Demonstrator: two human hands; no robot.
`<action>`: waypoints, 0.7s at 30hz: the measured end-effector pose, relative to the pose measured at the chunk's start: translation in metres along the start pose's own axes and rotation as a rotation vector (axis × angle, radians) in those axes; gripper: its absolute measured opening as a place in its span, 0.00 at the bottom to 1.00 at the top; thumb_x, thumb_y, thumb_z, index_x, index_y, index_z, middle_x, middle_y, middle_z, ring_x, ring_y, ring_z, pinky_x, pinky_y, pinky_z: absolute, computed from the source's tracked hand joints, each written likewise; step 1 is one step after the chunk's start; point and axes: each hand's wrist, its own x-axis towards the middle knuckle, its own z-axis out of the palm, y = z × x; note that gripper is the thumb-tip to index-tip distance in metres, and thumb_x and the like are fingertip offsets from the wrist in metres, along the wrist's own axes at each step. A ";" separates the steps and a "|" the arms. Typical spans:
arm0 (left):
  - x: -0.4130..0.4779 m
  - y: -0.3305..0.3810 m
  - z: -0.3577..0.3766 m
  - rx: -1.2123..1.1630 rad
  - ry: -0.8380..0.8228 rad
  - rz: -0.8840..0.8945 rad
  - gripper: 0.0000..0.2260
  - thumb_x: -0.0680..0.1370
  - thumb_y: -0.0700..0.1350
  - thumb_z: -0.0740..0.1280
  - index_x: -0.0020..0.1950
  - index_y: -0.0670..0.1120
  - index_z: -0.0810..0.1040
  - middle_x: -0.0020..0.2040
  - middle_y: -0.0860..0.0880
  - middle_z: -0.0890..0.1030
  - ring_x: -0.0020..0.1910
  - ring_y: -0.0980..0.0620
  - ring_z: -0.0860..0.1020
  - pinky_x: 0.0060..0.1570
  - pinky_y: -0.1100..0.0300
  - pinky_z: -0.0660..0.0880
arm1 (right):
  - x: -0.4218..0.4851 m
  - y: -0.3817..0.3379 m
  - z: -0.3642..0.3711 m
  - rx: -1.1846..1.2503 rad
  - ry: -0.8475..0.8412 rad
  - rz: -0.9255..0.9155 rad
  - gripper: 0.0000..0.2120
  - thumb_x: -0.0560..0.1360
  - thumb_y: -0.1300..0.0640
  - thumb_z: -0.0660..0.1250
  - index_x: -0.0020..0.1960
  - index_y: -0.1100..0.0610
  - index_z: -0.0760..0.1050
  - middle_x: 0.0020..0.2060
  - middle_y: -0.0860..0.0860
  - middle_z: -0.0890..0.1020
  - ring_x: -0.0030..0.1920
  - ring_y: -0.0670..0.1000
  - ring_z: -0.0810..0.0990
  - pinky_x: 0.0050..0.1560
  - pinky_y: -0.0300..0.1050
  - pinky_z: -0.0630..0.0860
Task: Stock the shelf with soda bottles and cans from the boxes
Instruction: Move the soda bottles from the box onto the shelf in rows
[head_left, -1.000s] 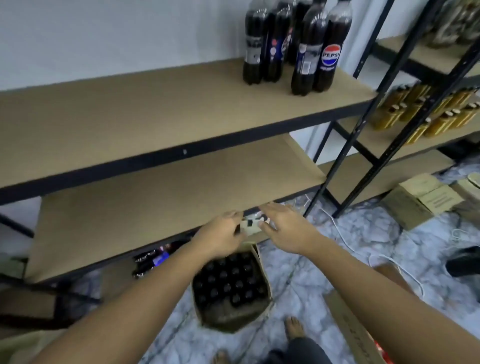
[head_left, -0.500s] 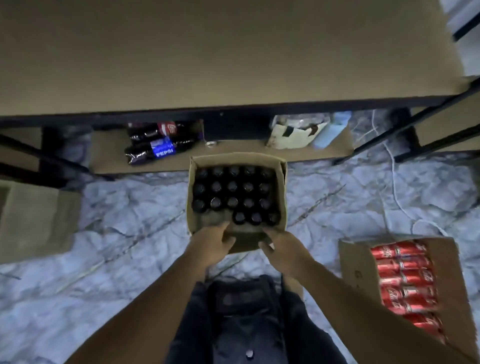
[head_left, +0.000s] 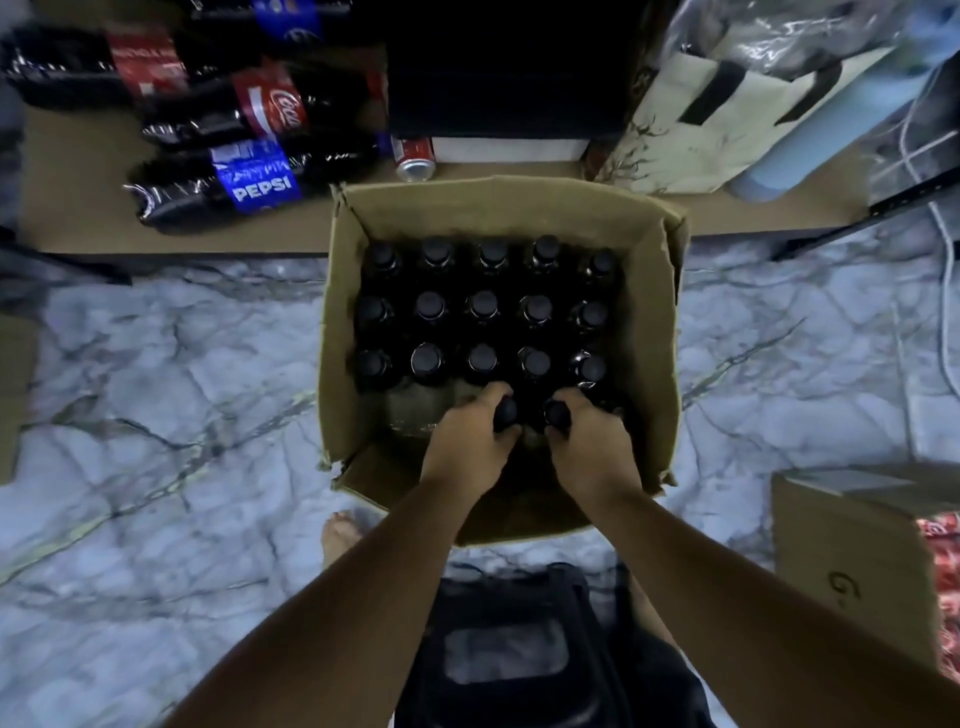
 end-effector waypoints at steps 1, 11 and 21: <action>0.002 -0.002 0.002 -0.002 0.017 0.003 0.17 0.80 0.48 0.69 0.67 0.55 0.71 0.57 0.48 0.82 0.55 0.47 0.81 0.53 0.51 0.79 | 0.002 0.001 0.002 0.000 0.009 -0.006 0.16 0.79 0.59 0.66 0.66 0.51 0.73 0.52 0.56 0.84 0.54 0.61 0.82 0.54 0.52 0.80; -0.061 0.035 -0.041 -0.110 0.122 0.005 0.13 0.80 0.47 0.70 0.64 0.54 0.74 0.47 0.54 0.77 0.45 0.56 0.75 0.38 0.72 0.65 | -0.042 -0.015 -0.056 0.052 0.042 -0.186 0.11 0.78 0.52 0.69 0.59 0.46 0.74 0.41 0.48 0.81 0.43 0.53 0.82 0.40 0.47 0.76; -0.187 0.171 -0.185 -0.140 0.212 0.181 0.14 0.81 0.50 0.70 0.65 0.60 0.74 0.56 0.57 0.75 0.52 0.59 0.75 0.53 0.60 0.74 | -0.173 -0.080 -0.236 0.137 0.134 -0.385 0.17 0.79 0.41 0.65 0.67 0.41 0.72 0.48 0.44 0.77 0.45 0.45 0.77 0.45 0.45 0.79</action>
